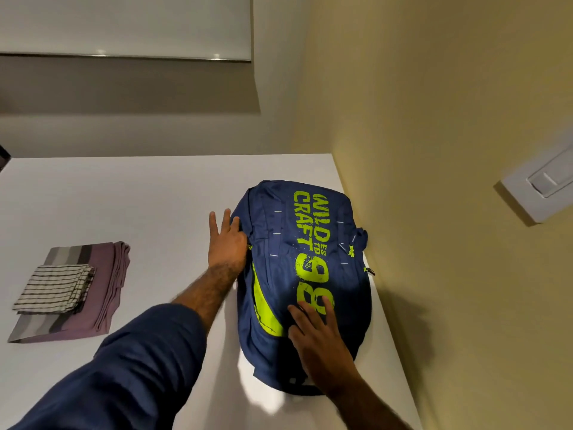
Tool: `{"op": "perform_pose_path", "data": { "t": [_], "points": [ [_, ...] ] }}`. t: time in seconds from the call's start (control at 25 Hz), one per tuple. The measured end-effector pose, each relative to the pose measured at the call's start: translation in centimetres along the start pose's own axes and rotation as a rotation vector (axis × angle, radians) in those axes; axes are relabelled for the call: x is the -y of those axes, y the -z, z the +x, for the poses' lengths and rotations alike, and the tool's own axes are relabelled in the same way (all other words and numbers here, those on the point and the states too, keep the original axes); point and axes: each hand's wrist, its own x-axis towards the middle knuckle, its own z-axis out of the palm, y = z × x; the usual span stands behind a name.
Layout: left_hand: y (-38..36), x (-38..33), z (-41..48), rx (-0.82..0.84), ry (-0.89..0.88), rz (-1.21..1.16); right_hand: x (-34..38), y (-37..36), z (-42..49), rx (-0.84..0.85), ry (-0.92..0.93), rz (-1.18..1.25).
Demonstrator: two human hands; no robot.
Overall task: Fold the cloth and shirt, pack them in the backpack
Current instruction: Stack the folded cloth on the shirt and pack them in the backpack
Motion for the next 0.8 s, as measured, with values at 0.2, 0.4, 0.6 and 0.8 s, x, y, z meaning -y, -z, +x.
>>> {"op": "perform_pose_path", "data": {
  "t": [0.2,0.4,0.6,0.8],
  "points": [
    [1.3,-4.1,-4.5,-0.128,-0.224,-0.381,-1.6,-0.4,-0.6,-0.128,0.007,0.000],
    [2.1,-6.1,-13.9,0.067,-0.621,-0.573,-2.2,1.3,0.5,-0.211,-0.031,0.094],
    [3.9,-7.3,-12.8,-0.025,-0.536,-0.494,-2.9,1.6,-0.2,-0.114,-0.127,0.053],
    [6.2,-5.8,-12.9,-0.109,-0.487,-0.569,-7.2,0.6,-3.8,0.021,-0.495,0.108]
  ]
}}
